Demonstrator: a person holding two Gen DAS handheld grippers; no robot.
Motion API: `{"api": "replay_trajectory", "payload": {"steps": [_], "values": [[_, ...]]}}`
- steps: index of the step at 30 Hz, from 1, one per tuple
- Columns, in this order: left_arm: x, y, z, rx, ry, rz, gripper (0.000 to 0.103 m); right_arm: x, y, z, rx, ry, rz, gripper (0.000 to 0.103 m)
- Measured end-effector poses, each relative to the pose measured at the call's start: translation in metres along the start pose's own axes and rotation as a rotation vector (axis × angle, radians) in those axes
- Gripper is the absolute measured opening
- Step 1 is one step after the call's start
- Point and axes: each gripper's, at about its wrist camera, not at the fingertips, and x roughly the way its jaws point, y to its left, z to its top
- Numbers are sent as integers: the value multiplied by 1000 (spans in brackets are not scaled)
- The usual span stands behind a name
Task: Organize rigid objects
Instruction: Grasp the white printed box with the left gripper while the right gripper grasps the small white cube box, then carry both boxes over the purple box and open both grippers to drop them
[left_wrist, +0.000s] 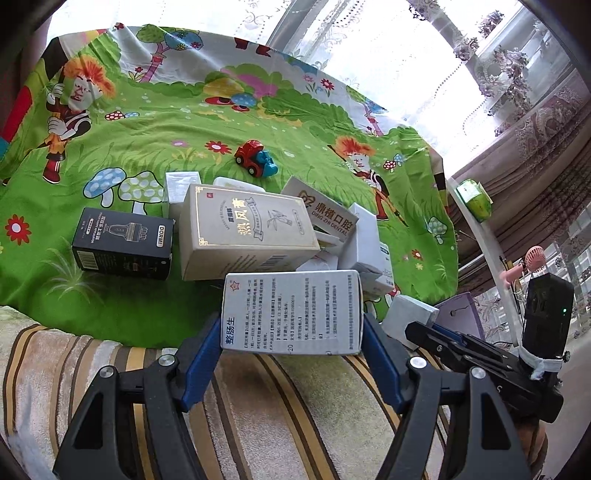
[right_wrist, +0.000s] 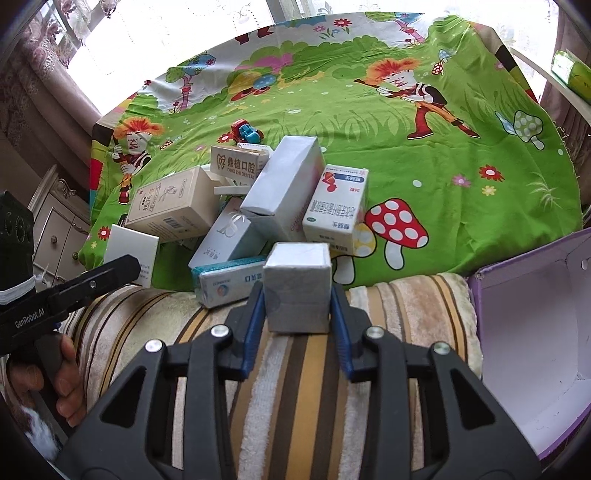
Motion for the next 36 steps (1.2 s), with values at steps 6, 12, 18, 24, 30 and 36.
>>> {"api": "replay_trajectory", "payload": {"steps": [6, 12, 18, 24, 30, 36], "values": [[4, -39, -2, 64, 1, -38, 73, -26, -32, -10, 58, -49, -30, 38], [17, -94, -13, 168, 31, -95, 73, -51, -77, -26, 152, -86, -91, 38], [37, -152, -25, 285, 80, -127, 73, -69, -120, -42, 231, -111, -164, 38], [55, -199, -40, 386, 124, -159, 73, -80, -160, -54, 339, -126, -217, 38], [68, -229, -49, 451, 151, -185, 76, -96, -185, -64, 421, -166, -295, 38], [69, -240, -55, 495, 154, -202, 84, -103, -194, -68, 449, -210, -328, 52]]}}
